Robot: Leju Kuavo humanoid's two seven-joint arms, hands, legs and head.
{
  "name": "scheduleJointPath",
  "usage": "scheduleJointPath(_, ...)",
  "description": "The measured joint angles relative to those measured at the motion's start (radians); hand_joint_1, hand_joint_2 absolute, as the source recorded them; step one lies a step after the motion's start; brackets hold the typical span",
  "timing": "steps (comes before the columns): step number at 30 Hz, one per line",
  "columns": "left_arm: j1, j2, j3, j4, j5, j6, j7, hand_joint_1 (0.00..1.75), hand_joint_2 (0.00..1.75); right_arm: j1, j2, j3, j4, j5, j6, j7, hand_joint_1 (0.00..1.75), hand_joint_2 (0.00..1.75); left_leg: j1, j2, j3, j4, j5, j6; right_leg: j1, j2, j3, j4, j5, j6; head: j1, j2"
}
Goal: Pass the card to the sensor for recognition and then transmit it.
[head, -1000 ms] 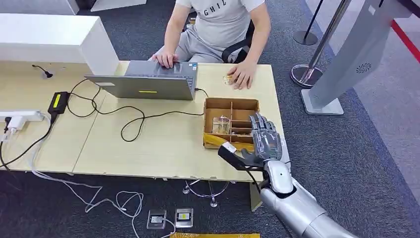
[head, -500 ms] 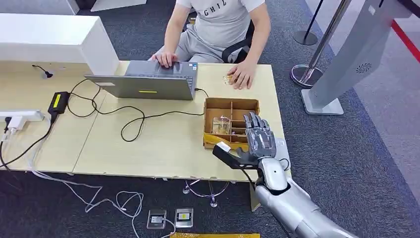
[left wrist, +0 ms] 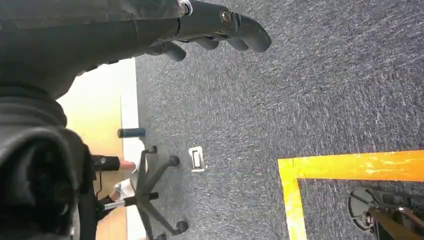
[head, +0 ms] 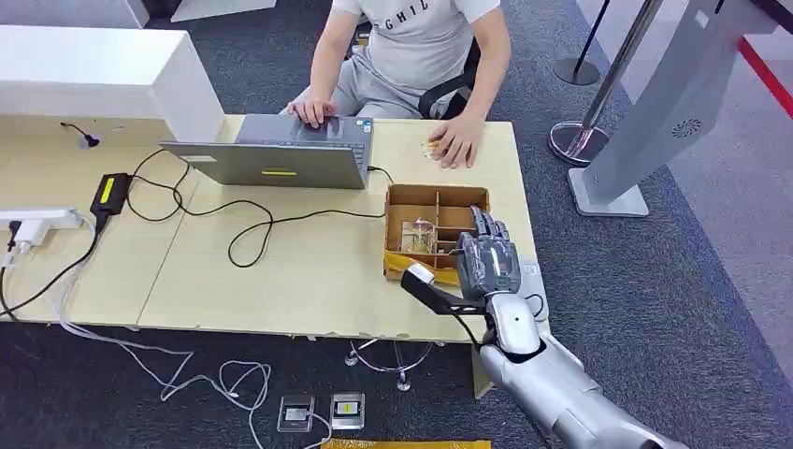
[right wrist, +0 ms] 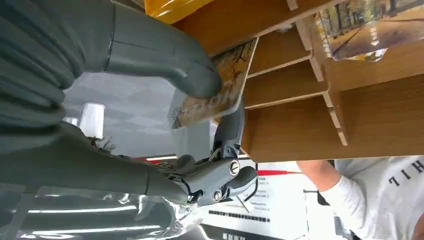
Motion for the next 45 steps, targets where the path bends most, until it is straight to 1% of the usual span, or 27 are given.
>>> scheduleJointPath(11,0.000,0.000,0.000,0.000,0.006,0.006,0.006,0.00,0.00,-0.007,0.001,0.000,0.023,0.017,0.002,0.001,1.75,1.75,0.000,0.000,0.000,0.000,0.000,0.000,0.000,0.000,0.000,0.000,0.000,0.000,0.000,0.000)
scheduleJointPath(29,0.000,0.000,0.000,0.000,-0.013,0.003,0.008,0.00,0.00,-0.001,0.007,0.000,0.042,0.001,-0.011,-0.002,1.75,1.75,0.000,0.000,0.001,0.000,0.000,0.000,0.000,0.000,0.000,0.000,0.000,0.000,0.000,0.000)
scheduleJointPath(34,0.000,0.000,0.000,0.000,-0.013,0.003,0.005,0.00,0.00,0.004,0.006,0.000,0.042,0.000,-0.038,0.000,1.75,1.75,0.000,0.000,0.001,0.000,0.000,0.000,0.000,0.000,0.000,0.000,0.000,0.000,0.000,0.000)
scheduleJointPath(38,0.000,0.000,0.000,0.000,-0.014,0.003,0.005,0.00,0.00,0.004,0.005,0.000,0.041,0.001,-0.042,0.001,1.75,1.75,0.000,0.000,0.001,0.000,0.000,0.000,0.000,0.000,0.000,0.000,0.000,0.000,0.000,0.000)
scheduleJointPath(42,0.000,0.000,0.000,0.000,-0.019,0.002,-0.002,0.00,0.00,0.004,-0.003,-0.003,0.023,0.028,-0.055,0.021,1.75,1.75,0.000,0.000,0.001,0.000,0.000,0.000,0.000,0.000,0.000,0.000,0.000,0.000,0.000,0.000)
scheduleJointPath(45,0.001,0.000,0.000,0.000,-0.023,-0.002,-0.005,0.00,0.00,0.002,-0.019,-0.018,-0.024,0.053,-0.048,0.042,1.75,1.75,0.000,0.000,0.001,0.000,0.000,0.000,0.000,0.001,0.000,0.000,0.000,0.000,0.000,0.000)
